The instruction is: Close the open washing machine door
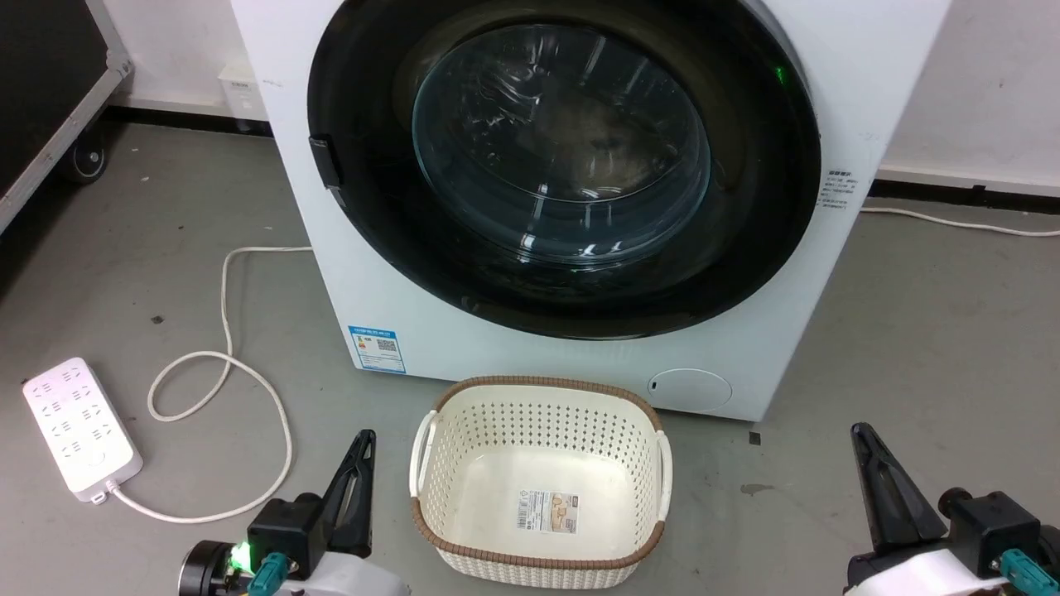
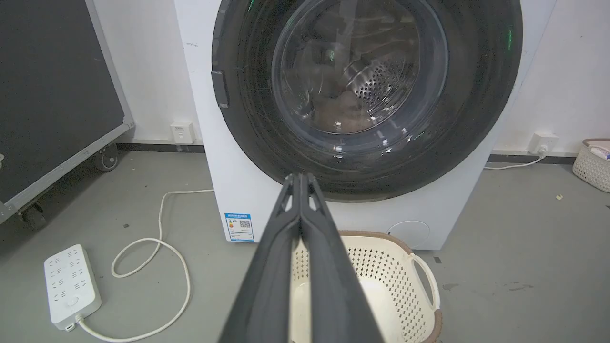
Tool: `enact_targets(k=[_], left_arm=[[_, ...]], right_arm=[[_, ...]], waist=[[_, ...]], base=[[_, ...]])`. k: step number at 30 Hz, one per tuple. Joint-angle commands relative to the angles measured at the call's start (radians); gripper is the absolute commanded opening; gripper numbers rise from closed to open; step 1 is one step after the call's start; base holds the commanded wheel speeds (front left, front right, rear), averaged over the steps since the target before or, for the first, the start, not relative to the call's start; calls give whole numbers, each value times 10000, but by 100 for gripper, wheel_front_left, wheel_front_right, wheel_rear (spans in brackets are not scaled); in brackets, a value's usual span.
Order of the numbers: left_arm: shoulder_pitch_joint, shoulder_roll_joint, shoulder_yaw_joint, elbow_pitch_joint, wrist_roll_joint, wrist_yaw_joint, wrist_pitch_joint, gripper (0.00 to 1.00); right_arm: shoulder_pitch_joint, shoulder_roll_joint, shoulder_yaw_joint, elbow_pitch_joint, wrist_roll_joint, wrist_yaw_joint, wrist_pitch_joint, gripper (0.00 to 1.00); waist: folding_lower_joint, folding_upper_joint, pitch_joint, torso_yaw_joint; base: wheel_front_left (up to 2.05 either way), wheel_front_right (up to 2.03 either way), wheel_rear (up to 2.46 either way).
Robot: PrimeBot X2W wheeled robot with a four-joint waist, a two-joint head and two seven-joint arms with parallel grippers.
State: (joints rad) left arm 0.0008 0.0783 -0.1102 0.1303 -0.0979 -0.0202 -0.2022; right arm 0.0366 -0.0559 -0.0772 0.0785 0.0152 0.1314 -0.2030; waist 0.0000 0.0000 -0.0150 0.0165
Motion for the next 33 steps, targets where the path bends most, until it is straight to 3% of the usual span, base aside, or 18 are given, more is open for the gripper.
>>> enact_targets(k=[1, 33], left_arm=[[-1, -17, 53, -73, 112, 43, 60, 0], [-3, -105, 402, -483, 401, 96, 714, 0]], right_arm=[[-76, 13, 32, -86, -34, -2, 59, 0], [-172, 28, 278, -319, -74, -4, 716, 0]], waist=[[0, 0, 2, -2], [0, 0, 51, -57]], base=[[0, 0, 0], [0, 0, 0]])
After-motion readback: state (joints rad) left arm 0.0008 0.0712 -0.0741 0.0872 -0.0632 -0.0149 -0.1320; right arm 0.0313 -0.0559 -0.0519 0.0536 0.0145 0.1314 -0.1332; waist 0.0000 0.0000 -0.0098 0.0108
